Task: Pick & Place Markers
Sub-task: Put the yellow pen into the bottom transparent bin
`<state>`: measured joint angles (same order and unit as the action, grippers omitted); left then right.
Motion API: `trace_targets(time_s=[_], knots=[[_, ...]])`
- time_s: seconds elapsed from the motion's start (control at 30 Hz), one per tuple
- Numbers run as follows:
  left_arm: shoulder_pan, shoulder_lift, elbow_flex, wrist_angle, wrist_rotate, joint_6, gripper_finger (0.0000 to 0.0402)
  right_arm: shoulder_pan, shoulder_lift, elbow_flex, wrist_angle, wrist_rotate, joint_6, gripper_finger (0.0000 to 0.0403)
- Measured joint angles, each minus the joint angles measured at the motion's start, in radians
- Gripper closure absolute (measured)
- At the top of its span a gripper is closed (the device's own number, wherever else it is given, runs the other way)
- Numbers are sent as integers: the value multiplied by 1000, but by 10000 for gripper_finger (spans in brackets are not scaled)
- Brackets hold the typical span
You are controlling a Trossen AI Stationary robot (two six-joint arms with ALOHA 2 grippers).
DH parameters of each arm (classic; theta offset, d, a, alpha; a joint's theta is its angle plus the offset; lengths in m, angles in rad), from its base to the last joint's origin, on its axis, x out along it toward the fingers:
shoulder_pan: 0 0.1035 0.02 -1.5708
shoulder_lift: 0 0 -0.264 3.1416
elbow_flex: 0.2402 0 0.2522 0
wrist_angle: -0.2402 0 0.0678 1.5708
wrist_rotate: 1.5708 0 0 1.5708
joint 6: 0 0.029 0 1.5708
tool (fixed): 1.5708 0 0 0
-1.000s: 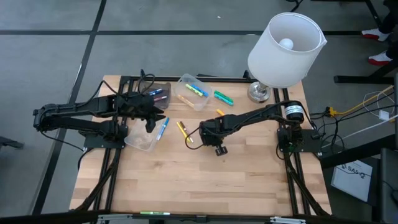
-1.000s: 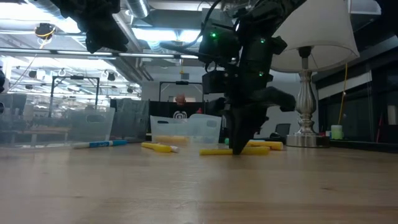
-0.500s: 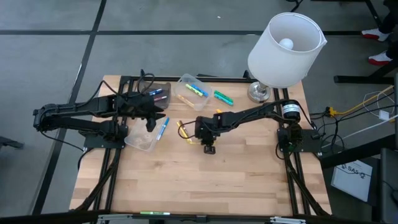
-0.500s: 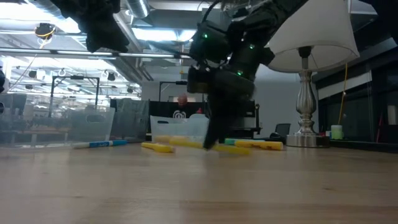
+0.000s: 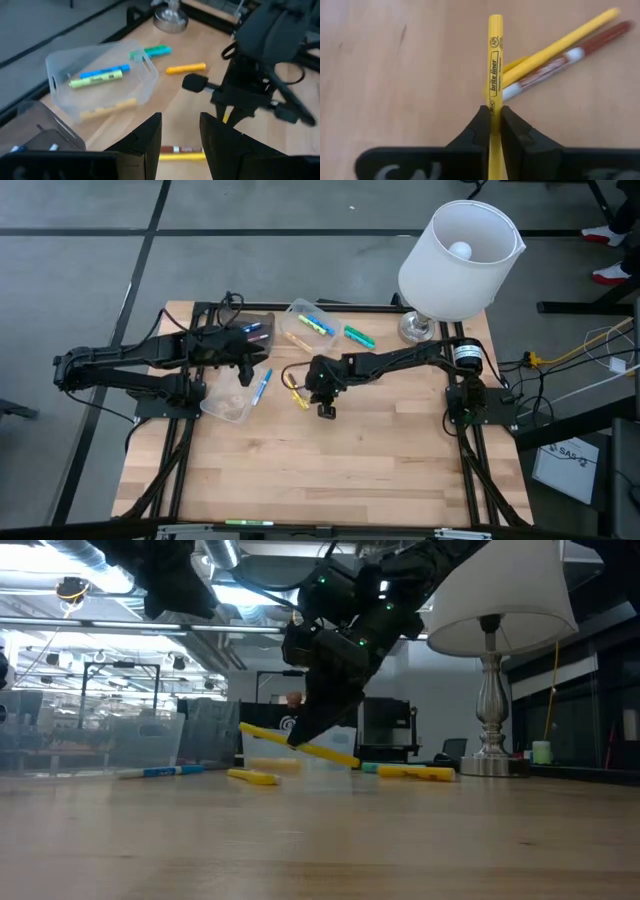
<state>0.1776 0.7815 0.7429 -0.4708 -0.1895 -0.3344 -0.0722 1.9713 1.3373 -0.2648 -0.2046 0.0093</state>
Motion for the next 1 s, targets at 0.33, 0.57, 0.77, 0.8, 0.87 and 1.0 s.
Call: trace_targets(time_s=[0.33,0.57,0.77,0.8,0.87,1.0], knots=[[0,0,0,126,-114,29,274,-94,-2,0,319,-23,245,380],[0,0,0,179,-188,34,274,-111,-2,2,606,-24,448,380],[2,0,0,184,-213,27,274,-111,-3,2,804,5,528,380],[2,0,0,184,-212,15,274,-111,-3,2,829,15,535,380],[3,0,0,184,-212,-21,274,-111,-3,2,871,37,540,380],[4,0,0,200,-201,-102,274,-110,-3,2,914,87,529,380]])
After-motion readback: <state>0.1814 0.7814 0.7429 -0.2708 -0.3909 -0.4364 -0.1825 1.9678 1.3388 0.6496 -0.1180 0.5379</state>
